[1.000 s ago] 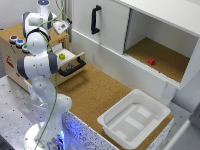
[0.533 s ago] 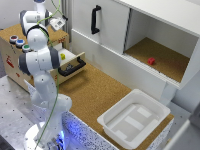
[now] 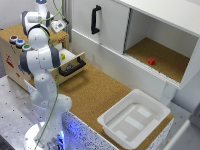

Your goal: Put the purple block on top of the drawer

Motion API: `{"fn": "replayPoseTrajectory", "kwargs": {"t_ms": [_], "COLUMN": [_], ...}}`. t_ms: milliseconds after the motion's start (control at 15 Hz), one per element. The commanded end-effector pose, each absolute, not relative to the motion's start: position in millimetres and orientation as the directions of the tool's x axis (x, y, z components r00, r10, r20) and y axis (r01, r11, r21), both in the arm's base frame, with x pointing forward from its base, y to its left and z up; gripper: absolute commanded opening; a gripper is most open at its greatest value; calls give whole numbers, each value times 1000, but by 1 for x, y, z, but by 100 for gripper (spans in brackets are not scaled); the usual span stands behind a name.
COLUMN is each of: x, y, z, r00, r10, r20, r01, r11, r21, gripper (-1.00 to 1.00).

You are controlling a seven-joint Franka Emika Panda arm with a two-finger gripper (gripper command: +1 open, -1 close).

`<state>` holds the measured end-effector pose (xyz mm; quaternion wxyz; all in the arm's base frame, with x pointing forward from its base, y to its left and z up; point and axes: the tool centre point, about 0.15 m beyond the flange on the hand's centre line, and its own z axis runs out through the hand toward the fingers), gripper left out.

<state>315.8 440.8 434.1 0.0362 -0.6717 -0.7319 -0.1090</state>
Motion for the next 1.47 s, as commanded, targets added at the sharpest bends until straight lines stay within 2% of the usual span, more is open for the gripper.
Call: {"fn": "replayPoseTrajectory", "kwargs": {"t_ms": [0, 333, 800, 1067, 1133, 1400], "x": [324, 319, 308, 307, 306, 293], "y": [443, 430, 365, 299, 281, 186], "z": [441, 475, 481, 471, 468, 461], "r00": [-72, -60, 25, 187, 225, 451], "r10": [968, 949, 959, 947, 947, 870], "r20": [241, 310, 282, 261, 230, 197], "r01": [996, 992, 989, 966, 956, 866], "r11": [57, 22, -66, -225, -261, -480], "r21": [69, 124, 135, 124, 137, 136], "gripper": [100, 100, 100, 100, 100, 100]}}
